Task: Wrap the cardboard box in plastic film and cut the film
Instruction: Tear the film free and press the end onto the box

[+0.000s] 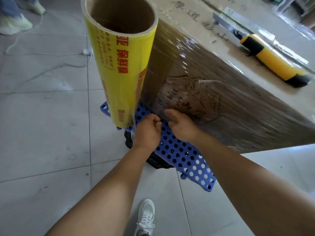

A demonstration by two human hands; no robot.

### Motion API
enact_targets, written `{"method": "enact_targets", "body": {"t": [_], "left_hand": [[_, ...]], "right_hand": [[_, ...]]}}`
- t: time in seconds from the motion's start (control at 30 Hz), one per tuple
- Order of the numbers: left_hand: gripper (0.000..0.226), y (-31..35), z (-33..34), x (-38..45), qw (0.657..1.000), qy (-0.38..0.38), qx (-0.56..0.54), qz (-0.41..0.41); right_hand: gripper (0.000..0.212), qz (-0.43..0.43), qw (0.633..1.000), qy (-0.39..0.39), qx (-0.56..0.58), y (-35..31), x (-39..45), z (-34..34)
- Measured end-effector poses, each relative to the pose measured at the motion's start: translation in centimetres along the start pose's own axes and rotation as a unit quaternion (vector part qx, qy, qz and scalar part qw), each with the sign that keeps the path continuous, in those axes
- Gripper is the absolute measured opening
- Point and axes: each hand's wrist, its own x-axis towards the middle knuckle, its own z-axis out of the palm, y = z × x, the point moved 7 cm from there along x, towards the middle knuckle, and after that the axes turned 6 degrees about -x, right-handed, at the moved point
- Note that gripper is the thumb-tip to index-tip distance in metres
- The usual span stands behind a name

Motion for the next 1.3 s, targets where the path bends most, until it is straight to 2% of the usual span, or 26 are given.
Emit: {"method": "enact_targets", "body": {"t": [0.1, 0.2, 0.27, 0.4, 0.57, 0.77, 0.93, 1.17, 1.3], "left_hand": [[0.012, -0.4, 0.0, -0.3, 1.000, -0.006, 0.003, 0.003], [0.015, -0.6, 0.3, -0.7, 1.000, -0.015, 0.010, -0.004], [0.017, -0.6, 0.6, -0.9, 1.000, -0.020, 0.007, -0.010], [0.019, -0.3, 0.9, -0.9, 1.000, -0.021, 0.011, -0.007], [0.026, 0.1, 0.6, -0.6, 1.000, -0.008, 0.009, -0.003], [0.026, -0.2, 0.1, -0.9, 1.000, -0.009, 0.005, -0.017], [0.027, 1.7, -0.3, -1.6, 1.000, -0.022, 0.015, -0.005], [0.021, 6.2, -1.4, -3.0, 0.999, -0.042, 0.003, 0.034], [0.025, 8.5, -2.0, -3.9, 0.997, -0.067, 0.012, 0.044]], "right_hand": [[0.032, 0.026, 0.998, 0.020, -0.049, 2.0, -2.3, 0.3], [0.019, 0.099, 0.976, -0.035, -0.189, 5.9, -4.1, 0.5], [0.025, 0.123, 0.968, -0.025, -0.219, 7.3, -4.4, -0.3], [0.053, 0.074, 0.982, -0.024, -0.171, 6.2, -2.3, 0.1], [0.064, 0.007, 0.995, -0.031, -0.093, 4.0, 0.9, 1.8], [0.053, 0.006, 0.998, -0.023, -0.050, 3.2, 1.1, 1.0], [0.044, 0.006, 1.000, 0.011, 0.010, -0.4, -1.4, -3.0], [0.036, -0.037, 0.992, 0.081, -0.089, -6.9, -6.7, -10.8], [0.037, -0.042, 0.981, 0.130, -0.141, -9.2, -9.1, -14.2]]}}
